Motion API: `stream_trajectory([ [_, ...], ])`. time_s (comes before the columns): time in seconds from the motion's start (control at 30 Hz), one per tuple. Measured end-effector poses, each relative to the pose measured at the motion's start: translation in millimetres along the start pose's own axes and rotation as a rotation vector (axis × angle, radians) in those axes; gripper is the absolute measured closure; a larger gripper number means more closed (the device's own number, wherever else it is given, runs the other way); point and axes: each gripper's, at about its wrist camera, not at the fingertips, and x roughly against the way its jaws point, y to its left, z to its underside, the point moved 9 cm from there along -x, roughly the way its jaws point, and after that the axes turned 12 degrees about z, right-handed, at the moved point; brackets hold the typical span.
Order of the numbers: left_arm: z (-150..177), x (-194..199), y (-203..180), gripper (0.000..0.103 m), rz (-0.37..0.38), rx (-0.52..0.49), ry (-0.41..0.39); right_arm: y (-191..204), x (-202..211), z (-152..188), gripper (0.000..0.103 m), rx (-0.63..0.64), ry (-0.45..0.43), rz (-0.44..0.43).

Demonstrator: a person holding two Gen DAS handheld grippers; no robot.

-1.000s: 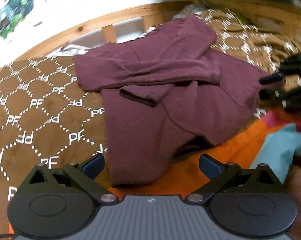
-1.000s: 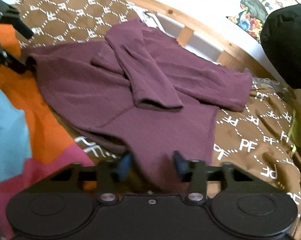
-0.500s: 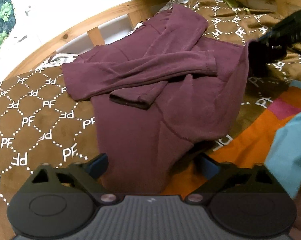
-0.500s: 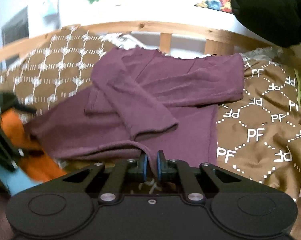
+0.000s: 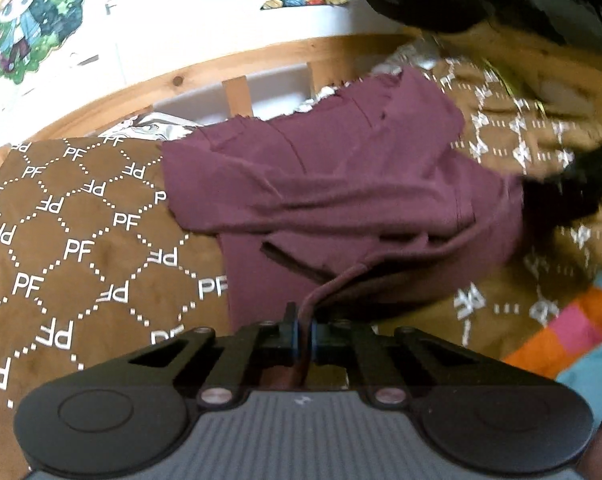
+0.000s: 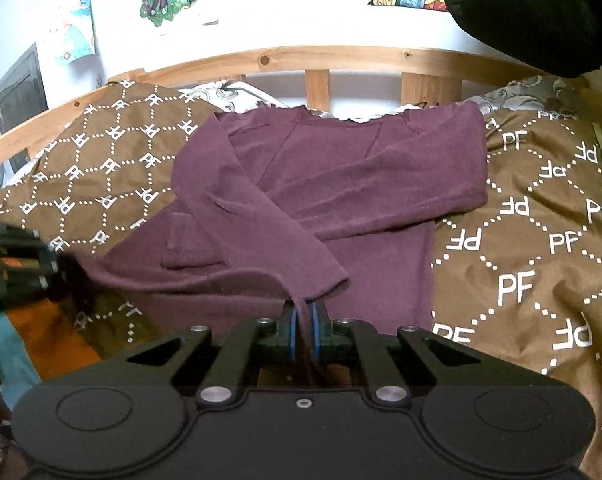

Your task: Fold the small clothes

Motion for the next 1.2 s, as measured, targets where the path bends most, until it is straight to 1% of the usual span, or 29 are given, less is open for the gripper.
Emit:
stream_trajectory([
  [0.07,-10.4,-2.0,4.6,0.099,0.004,0.016,-0.008,-0.9,-1.1,5.3,0.089,-0.002,0.005,0.009],
  [0.13,-21.1,-4.6,5.6,0.099,-0.003,0.031,-0.015,-1.5,-2.7,11.4,0.078,-0.005,0.012,0.022],
  [0.17,-26.4,-6.1,7.6,0.099,-0.007,0.036,-0.017,-1.0,-3.5,15.2,0.075,-0.008,0.016,0.023],
  [0.2,-32.4,-8.2,9.7,0.099,-0.014,0.039,-0.020,0.6,-4.0,19.7,0.068,-0.006,0.022,0.022],
  [0.23,-36.4,-9.2,10.8,0.099,-0.019,0.041,-0.022,3.5,-4.5,24.9,0.058,0.004,0.031,0.022],
  [0.27,-40.6,-10.3,11.4,0.099,-0.024,0.044,-0.025,7.4,-4.4,29.5,0.053,0.018,0.037,0.020],
  [0.33,-47.5,-12.3,13.7,0.099,-0.034,0.049,-0.027,17.1,-1.0,37.6,0.034,0.049,0.035,-0.001],
  [0.4,-52.8,-12.8,14.7,0.099,-0.042,0.057,-0.031,28.6,2.3,44.8,0.027,0.116,0.020,-0.001],
  [0.47,-55.4,-11.3,15.5,0.099,-0.047,0.064,-0.039,38.7,1.3,51.4,0.027,0.208,0.009,0.034],
  [0.53,-56.5,-8.4,14.9,0.099,-0.051,0.068,-0.047,45.0,-2.9,58.5,0.028,0.276,0.012,0.077],
  [0.6,-57.1,-3.7,12.0,0.099,-0.055,0.065,-0.058,49.5,-6.6,66.2,0.029,0.325,0.012,0.100],
  [0.67,-58.3,1.1,8.4,0.099,-0.061,0.057,-0.068,51.2,-9.3,71.4,0.029,0.374,-0.007,0.141],
  [0.73,-62.0,6.6,4.9,0.099,-0.064,0.049,-0.081,53.4,-10.9,73.3,0.029,0.391,-0.023,0.161],
  [0.8,-66.3,12.6,1.2,0.099,-0.065,0.049,-0.094,56.9,-15.6,69.4,0.030,0.380,-0.037,0.177],
  [0.87,-72.2,21.2,-1.6,0.099,-0.066,0.050,-0.112,60.2,-19.4,65.0,0.040,0.381,-0.070,0.217],
  [0.93,-75.0,28.7,-4.3,0.099,-0.066,0.045,-0.128,59.1,-20.4,61.3,0.061,0.374,-0.097,0.256],
  [0.97,-75.3,32.5,-5.1,0.099,-0.067,0.040,-0.134,56.2,-19.7,60.1,0.067,0.372,-0.103,0.282],
  [1.0,-74.5,36.7,-5.9,0.099,-0.070,0.036,-0.140,53.7,-17.3,60.0,0.077,0.379,-0.110,0.304],
  [1.03,-73.3,39.5,-6.2,0.100,-0.070,0.037,-0.145,50.6,-14.1,59.5,0.082,0.391,-0.123,0.325],
  [1.07,-70.6,43.6,-7.6,0.100,-0.070,0.040,-0.152,46.6,-9.8,59.1,0.084,0.404,-0.139,0.343],
  [1.1,-66.4,48.9,-9.4,0.100,-0.067,0.044,-0.162,42.1,-5.3,58.1,0.089,0.411,-0.148,0.350],
  [1.13,-62.0,53.8,-11.5,0.100,-0.062,0.047,-0.171,38.5,1.7,56.8,0.093,0.415,-0.156,0.341],
  [1.2,-49.9,68.0,-16.5,0.100,-0.050,0.070,-0.183,32.7,18.9,51.1,0.094,0.419,-0.188,0.331],
])
